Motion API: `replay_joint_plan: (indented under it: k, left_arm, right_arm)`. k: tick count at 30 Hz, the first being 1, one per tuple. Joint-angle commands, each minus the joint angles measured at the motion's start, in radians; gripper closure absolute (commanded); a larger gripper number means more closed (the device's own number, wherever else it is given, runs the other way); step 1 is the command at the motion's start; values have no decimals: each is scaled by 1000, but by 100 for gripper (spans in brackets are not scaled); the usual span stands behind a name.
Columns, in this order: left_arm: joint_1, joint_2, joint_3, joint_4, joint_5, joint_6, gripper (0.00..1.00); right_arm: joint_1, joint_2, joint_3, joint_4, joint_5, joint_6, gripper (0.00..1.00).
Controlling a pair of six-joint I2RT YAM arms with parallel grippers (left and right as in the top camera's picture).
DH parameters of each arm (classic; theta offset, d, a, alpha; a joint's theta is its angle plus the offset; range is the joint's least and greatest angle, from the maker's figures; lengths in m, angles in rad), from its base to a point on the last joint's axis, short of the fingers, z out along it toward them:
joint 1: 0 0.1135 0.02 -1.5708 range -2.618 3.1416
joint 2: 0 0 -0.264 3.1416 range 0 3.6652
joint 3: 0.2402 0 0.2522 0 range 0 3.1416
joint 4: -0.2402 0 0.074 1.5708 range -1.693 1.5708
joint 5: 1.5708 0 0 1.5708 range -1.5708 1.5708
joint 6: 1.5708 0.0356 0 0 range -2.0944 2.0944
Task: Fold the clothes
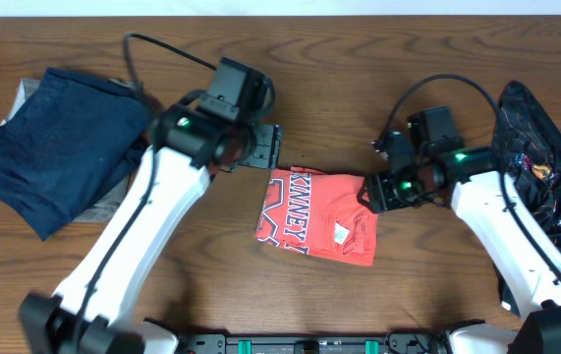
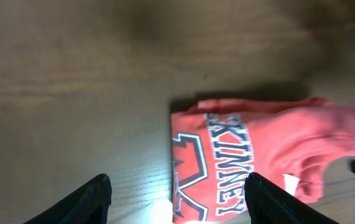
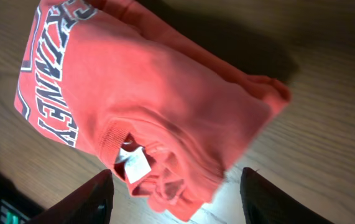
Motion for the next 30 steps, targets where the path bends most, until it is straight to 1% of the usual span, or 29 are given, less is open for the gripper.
replay_joint_plan:
  k: [1, 2, 3, 5, 7, 9, 11, 13, 16, 19, 20, 23, 25, 28, 30]
  left_arm:
    - [-4, 80, -20, 7, 36, -16, 30]
    - [-6, 108, -21, 10, 37, -16, 30]
    - [-10, 134, -21, 14, 37, -16, 30]
    - [-19, 197, -21, 26, 37, -16, 30]
    - [-32, 259, -21, 33, 52, -16, 30]
    - [-43, 309, -21, 39, 84, -16, 30]
    - [-55, 362, -21, 39, 85, -17, 30]
    - [-66, 409, -21, 29, 86, -17, 30]
    - [-84, 476, -21, -1, 85, -17, 30]
    - [-90, 519, -26, -19, 85, -18, 31]
    - [-90, 523, -28, -26, 85, -30, 33]
    - [-90, 518, -31, -51, 86, -87, 33]
    - [-90, 500, -31, -71, 86, -108, 34]
    - [-90, 433, -29, -104, 87, -125, 34]
    - [-90, 366, -29, -101, 85, -125, 33]
  right_arm:
    - [29, 2, -31, 19, 68, 48, 39]
    - [29, 5, -41, 31, 67, 55, 43]
    - [29, 7, -54, 43, 65, 64, 52]
    - [28, 14, -87, 75, 66, 74, 77]
    - [25, 22, -125, 113, 74, 76, 90]
    - [21, 31, -159, 156, 110, 85, 92]
    - [11, 44, -180, 171, 194, 114, 95]
    - [-7, 60, -186, 177, 305, 163, 97]
    - [-48, 68, -186, 208, 423, 200, 97]
    - [-104, 68, -185, 275, 469, 203, 91]
    - [-117, 68, -185, 295, 469, 202, 89]
    - [-149, 68, -185, 340, 452, 163, 88]
    - [-158, 67, -181, 346, 416, 128, 81]
    - [-157, 60, -154, 275, 317, 112, 74]
    - [-157, 43, -137, 208, 252, 113, 74]
